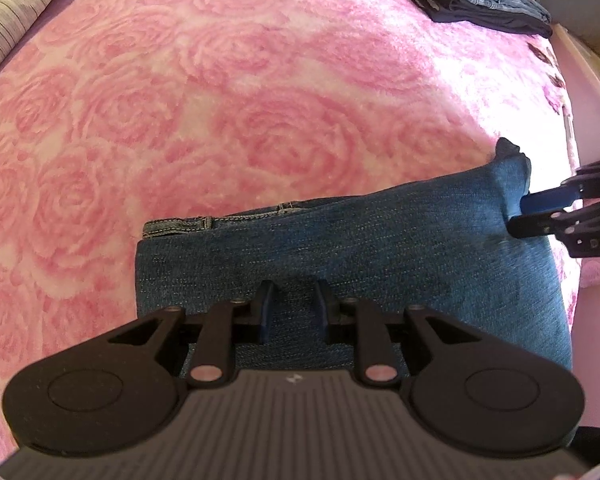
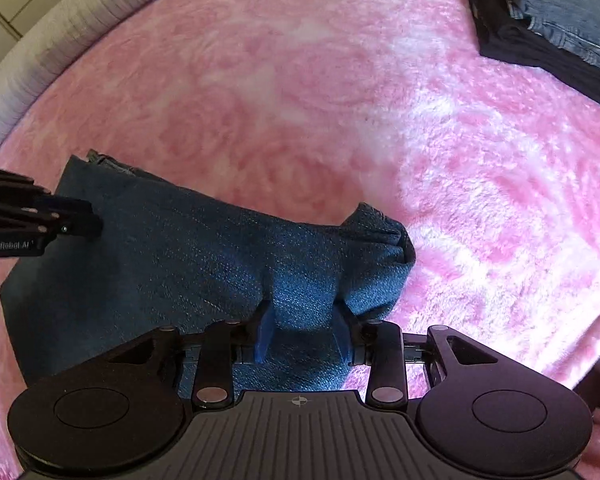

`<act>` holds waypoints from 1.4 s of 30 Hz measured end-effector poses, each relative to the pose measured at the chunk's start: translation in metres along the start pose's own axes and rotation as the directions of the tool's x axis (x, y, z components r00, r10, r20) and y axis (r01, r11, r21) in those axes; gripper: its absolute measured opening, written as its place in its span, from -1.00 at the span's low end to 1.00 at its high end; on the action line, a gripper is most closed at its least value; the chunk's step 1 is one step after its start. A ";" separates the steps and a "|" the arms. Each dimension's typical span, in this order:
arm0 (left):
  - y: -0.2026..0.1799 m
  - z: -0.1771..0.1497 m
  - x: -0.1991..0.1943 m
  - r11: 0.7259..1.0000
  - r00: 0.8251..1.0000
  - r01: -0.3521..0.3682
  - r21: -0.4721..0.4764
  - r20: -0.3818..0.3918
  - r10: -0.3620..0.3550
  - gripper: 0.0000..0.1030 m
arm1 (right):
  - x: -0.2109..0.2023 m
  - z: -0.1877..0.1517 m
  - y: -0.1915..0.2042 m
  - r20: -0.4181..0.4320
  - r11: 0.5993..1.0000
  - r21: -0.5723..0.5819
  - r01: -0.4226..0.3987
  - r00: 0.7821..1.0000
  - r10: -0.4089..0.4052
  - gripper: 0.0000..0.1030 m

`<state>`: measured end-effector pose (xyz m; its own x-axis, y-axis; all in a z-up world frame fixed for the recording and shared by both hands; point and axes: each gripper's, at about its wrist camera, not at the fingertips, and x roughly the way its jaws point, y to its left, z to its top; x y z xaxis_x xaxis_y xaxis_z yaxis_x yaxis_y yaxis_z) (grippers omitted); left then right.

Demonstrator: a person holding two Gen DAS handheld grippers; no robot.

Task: Fold clothes
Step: 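Lift the folded jeans off the bedspread with both tools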

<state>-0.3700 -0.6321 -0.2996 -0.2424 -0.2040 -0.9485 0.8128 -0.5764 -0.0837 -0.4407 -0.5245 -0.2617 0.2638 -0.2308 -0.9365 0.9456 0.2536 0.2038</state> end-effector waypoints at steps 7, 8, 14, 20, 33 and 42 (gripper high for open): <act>0.000 -0.011 -0.022 1.000 1.000 0.006 0.022 0.019 -0.007 -0.63 | -0.035 -0.036 0.042 0.031 1.000 -0.006 -0.007 1.000 0.007 -0.28; 0.001 -0.017 -0.030 1.000 0.999 0.014 0.027 0.039 -0.015 -0.63 | -0.038 -0.043 0.051 0.024 1.000 -0.019 -0.014 1.000 0.015 -0.28; 0.019 -0.068 -0.054 1.000 1.000 0.005 0.017 0.025 -0.005 -0.63 | -0.015 -0.077 0.092 -0.098 0.994 -0.110 -0.005 0.995 -0.006 -0.20; 0.026 -0.105 -0.050 0.990 1.000 -0.003 0.138 0.010 0.002 -0.62 | -0.018 -0.086 0.108 -0.079 0.987 -0.152 0.045 0.995 -0.058 -0.05; -0.004 -0.135 -0.097 0.978 0.998 -0.018 0.206 0.065 0.004 -0.63 | -0.075 -0.134 0.136 -0.153 0.960 -0.213 0.181 0.964 -0.215 0.00; -0.036 -0.182 -0.106 0.918 0.977 -0.180 0.353 0.176 0.124 0.03 | -0.074 -0.152 0.148 -0.091 0.931 -0.333 0.152 0.977 -0.192 0.09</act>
<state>-0.2768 -0.4453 -0.2516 -0.2295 -0.4101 -0.8827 0.6027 -0.7720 0.2019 -0.3494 -0.3267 -0.2060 0.0591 -0.1892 -0.9802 0.8568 0.5135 -0.0474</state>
